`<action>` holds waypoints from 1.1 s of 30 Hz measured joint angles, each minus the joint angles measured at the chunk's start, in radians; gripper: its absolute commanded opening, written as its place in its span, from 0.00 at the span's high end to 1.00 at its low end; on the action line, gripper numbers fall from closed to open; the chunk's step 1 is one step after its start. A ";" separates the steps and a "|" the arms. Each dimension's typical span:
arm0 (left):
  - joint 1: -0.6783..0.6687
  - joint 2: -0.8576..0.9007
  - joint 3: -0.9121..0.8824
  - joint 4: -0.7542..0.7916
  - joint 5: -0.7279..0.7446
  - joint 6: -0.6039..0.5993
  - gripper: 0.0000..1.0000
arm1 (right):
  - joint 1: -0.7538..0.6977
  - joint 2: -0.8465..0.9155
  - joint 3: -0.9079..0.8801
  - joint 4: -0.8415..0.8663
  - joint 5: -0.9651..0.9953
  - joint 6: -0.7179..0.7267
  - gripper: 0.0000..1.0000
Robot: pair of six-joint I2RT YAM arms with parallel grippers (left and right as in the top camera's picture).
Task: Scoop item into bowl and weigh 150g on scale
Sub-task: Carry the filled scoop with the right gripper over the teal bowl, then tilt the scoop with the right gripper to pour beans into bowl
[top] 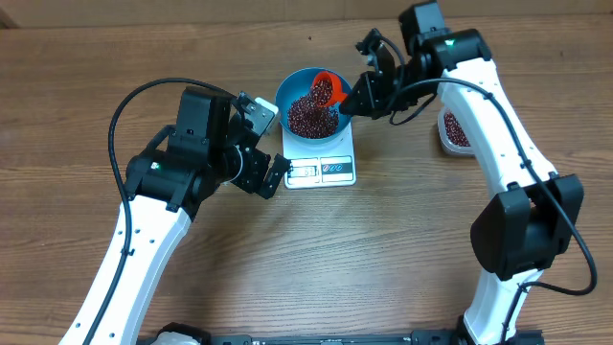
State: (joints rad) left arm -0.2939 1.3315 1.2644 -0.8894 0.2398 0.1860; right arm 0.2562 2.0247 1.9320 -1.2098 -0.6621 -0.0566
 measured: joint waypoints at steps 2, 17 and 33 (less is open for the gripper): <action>0.000 0.000 0.000 0.000 0.000 0.000 0.00 | 0.031 0.000 0.025 -0.006 0.072 0.013 0.96; 0.000 0.000 0.000 0.000 0.000 0.000 0.01 | 0.213 0.000 0.032 -0.010 0.594 0.031 0.96; 0.000 0.000 0.000 0.000 0.000 0.000 0.01 | 0.358 0.000 0.032 -0.008 1.005 0.031 0.96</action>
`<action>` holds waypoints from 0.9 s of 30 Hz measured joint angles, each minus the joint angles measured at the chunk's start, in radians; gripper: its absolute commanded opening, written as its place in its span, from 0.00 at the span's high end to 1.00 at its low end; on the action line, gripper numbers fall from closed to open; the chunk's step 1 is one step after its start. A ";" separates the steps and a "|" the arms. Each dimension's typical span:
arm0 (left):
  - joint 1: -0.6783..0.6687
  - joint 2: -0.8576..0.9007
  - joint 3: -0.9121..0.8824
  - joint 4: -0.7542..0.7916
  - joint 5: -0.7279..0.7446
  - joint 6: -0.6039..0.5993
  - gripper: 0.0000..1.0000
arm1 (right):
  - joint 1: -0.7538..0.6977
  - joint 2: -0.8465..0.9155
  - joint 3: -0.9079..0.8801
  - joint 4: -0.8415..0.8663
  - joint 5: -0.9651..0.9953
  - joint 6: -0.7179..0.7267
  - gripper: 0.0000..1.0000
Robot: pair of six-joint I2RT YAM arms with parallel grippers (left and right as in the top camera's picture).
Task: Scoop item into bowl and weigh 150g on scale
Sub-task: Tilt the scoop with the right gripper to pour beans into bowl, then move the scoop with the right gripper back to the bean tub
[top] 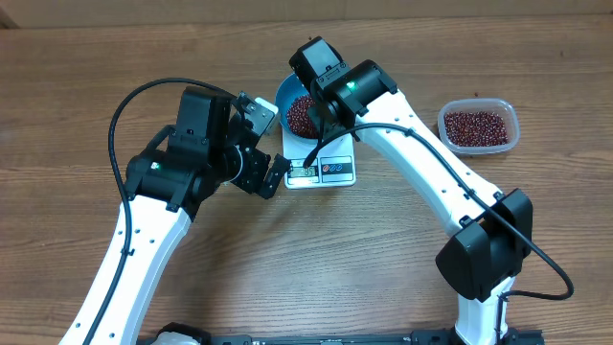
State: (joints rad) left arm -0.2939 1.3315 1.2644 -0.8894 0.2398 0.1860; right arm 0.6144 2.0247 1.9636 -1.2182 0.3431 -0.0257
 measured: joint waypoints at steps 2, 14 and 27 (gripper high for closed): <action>0.000 0.000 0.000 0.000 0.000 0.000 0.00 | 0.000 0.000 0.000 0.000 0.005 -0.001 0.96; 0.000 0.000 0.000 0.000 0.000 0.000 0.00 | -0.035 -0.005 0.000 -0.001 -0.129 0.000 0.96; 0.000 0.000 0.000 0.000 0.000 0.000 0.01 | -0.612 -0.320 0.017 -0.274 -0.329 -0.001 0.96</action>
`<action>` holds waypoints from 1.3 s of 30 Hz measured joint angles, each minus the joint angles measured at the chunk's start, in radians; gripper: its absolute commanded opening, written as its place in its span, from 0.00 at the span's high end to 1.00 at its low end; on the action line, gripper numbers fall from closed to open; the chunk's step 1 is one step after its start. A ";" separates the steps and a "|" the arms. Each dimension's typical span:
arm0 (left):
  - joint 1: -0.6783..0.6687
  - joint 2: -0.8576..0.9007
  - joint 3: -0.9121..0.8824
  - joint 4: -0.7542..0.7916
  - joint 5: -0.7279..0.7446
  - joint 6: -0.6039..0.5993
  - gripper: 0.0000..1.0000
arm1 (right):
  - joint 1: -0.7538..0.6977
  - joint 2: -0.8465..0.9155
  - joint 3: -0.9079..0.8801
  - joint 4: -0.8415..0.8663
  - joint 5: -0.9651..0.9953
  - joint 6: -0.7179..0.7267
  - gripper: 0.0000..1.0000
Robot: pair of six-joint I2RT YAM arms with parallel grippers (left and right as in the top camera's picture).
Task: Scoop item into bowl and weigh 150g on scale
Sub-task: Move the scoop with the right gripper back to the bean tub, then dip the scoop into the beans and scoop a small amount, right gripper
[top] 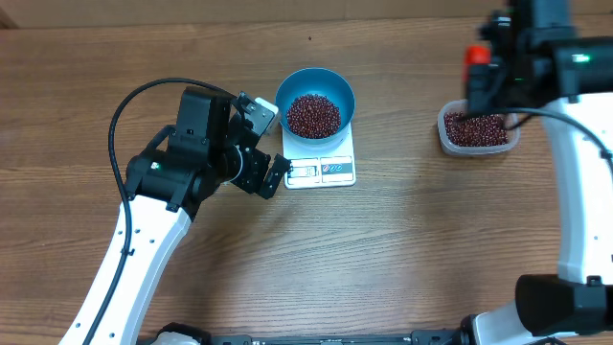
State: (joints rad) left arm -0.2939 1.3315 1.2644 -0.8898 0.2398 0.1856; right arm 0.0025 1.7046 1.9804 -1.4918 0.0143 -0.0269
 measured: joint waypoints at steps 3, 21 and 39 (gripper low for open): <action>0.000 0.000 0.000 0.000 0.000 0.000 0.01 | -0.092 0.006 -0.011 -0.014 -0.007 -0.020 0.96; 0.000 0.000 0.000 0.000 0.000 0.000 0.01 | -0.153 0.175 -0.255 0.119 -0.014 -0.183 0.96; 0.000 0.000 0.000 0.000 0.000 0.000 0.00 | -0.153 0.303 -0.256 0.222 -0.014 -0.153 0.96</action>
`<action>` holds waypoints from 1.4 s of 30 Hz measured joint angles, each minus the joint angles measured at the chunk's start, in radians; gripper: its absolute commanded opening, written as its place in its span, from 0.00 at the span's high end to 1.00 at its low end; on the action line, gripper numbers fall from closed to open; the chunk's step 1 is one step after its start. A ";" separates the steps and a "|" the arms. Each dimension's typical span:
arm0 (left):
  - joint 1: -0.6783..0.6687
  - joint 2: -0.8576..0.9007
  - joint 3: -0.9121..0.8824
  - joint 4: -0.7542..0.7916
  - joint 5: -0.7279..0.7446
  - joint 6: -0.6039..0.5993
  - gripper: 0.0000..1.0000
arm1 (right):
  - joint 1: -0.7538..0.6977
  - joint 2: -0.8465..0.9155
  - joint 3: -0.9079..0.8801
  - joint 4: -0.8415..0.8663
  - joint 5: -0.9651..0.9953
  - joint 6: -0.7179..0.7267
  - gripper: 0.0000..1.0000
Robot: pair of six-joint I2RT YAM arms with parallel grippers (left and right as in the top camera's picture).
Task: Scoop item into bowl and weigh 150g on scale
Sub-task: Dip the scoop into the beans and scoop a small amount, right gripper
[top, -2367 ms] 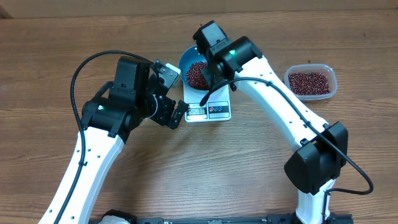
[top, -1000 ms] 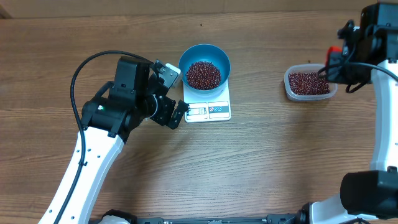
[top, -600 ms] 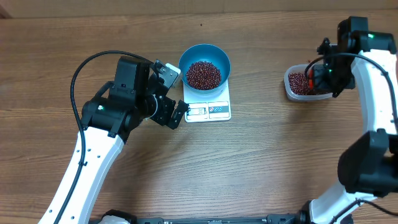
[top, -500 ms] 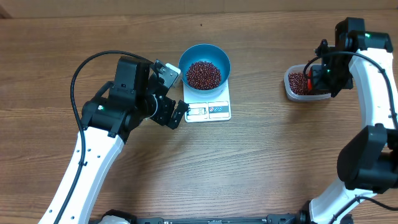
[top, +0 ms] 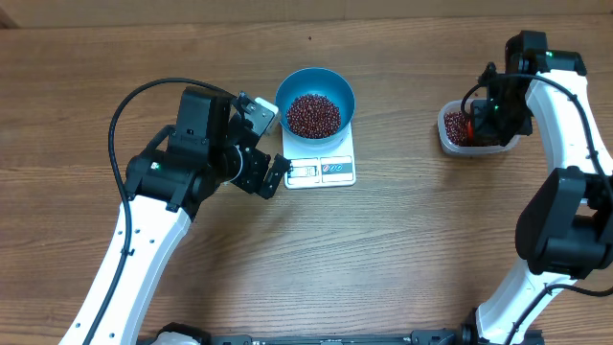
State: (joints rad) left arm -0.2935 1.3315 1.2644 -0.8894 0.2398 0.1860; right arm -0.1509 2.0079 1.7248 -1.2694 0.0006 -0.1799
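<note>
A blue bowl (top: 315,84) holding dark red beans (top: 314,115) stands on the small white scale (top: 322,169) at the table's middle back. At the right, a clear plastic container (top: 454,130) of the same beans sits partly under my right gripper (top: 479,123). That gripper is shut on the orange scoop (top: 469,123), which is down in the container; only a sliver of orange shows. My left gripper (top: 275,175) rests beside the scale's left edge, fingers apart, holding nothing.
The wooden table (top: 402,249) spreads between the scale and the container. A black cable (top: 144,96) loops over the left arm. The right arm's links run down the right edge of the view.
My right gripper was raised over the container with the scoop high at its back left. Now it is lower, with the scoop down among the container's beans. The left arm, bowl and scale are unchanged.
The right gripper first held the scoop tilted at the bowl's rim, beans spilling in. Then the right arm reached over the bowl. Then it was back above the bean container, and now the scoop sits in it. The left arm stayed by the scale throughout.
</note>
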 measured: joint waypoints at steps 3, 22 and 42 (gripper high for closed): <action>0.000 0.000 0.000 0.000 0.000 0.000 0.00 | 0.000 0.000 0.000 0.014 0.000 0.026 0.96; 0.000 0.000 0.000 0.000 0.000 0.000 0.00 | 0.000 0.000 0.000 0.042 -0.001 0.085 0.91; 0.000 0.000 0.000 0.000 0.000 0.000 0.00 | 0.000 0.000 0.003 0.040 0.000 0.143 0.96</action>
State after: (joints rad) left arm -0.2935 1.3315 1.2644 -0.8894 0.2398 0.1860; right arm -0.1509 2.0079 1.7279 -1.2293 0.0006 -0.0372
